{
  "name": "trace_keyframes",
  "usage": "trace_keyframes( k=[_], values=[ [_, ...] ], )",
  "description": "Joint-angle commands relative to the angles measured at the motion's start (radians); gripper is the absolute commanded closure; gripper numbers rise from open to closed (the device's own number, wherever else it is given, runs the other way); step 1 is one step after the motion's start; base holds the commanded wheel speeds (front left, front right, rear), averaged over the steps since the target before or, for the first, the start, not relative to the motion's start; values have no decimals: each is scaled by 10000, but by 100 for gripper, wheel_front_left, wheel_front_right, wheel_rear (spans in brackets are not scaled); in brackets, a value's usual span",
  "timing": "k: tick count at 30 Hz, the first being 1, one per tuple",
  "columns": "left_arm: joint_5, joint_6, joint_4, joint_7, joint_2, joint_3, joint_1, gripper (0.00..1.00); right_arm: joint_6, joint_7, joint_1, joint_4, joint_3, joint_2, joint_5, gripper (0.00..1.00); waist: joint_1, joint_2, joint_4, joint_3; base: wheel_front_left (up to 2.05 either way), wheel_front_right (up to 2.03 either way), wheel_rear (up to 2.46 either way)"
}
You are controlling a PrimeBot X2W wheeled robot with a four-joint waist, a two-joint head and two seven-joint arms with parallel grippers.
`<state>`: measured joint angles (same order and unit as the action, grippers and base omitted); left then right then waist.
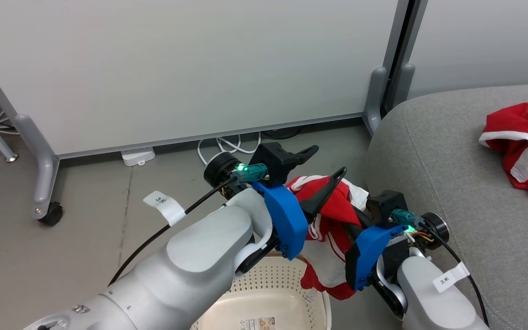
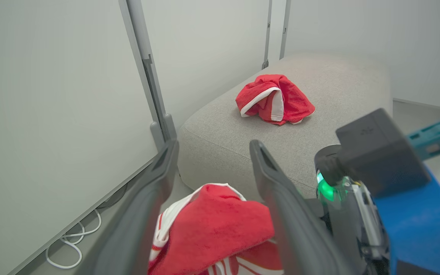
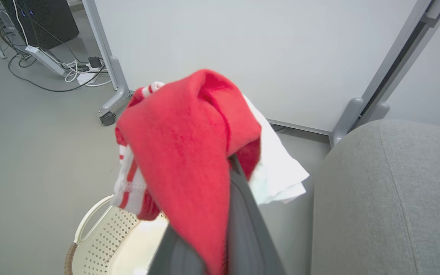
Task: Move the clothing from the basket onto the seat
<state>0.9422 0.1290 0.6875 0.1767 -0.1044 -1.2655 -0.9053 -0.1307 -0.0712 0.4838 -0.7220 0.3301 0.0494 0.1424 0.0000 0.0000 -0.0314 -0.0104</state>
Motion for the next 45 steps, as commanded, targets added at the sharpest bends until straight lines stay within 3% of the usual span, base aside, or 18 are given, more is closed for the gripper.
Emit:
trace_keyframes(
  k=[1, 11, 16, 20, 26, 31, 38, 45],
  values=[
    [72, -50, 6, 189, -108, 129, 204, 0, -1, -99, 171, -9, -18, 19, 8, 100, 0, 0, -18, 11, 0, 0, 0],
    [-20, -572, -1103, 889, -993, 1420, 1766, 0, -3, -265, 98, 150, -328, 19, -94, 100, 0, 0, -108, -48, 0, 0, 0],
    [-1421, -998, -2708, 892, -1747, 3065, 3430, 0, -1, -299, -79, 335, -750, 18, -185, 100, 0, 0, -107, -138, 0, 0, 0],
    [-2558, -1268, -3689, 895, -1971, 4365, 4932, 0, -1, -293, -230, 515, -991, 18, -239, 100, 0, 0, -98, -177, 0, 0, 0],
    [-3781, -1412, -4427, 895, -1785, 6360, 6916, 0, -3, -181, -472, 854, -1158, 18, -349, 100, 0, 0, -123, -155, 0, 0, 0],
    [-4562, -1128, -4633, 896, -1468, 7581, 7915, 0, -1, -53, -646, 1163, -1218, 18, -411, 100, 0, 0, -244, -153, 0, 0, 0],
    [-5449, -657, -4580, 896, -993, 8577, 8379, 0, -3, 101, -791, 1523, -1267, 18, -400, 100, 0, 0, -601, -206, 0, 0, 0],
    [-5992, -311, -4615, 897, -578, 9231, 8440, 0, -1, 207, -840, 1920, -1226, 16, -357, 100, 0, 0, -1447, -360, 0, 0, 0]
  ],
)
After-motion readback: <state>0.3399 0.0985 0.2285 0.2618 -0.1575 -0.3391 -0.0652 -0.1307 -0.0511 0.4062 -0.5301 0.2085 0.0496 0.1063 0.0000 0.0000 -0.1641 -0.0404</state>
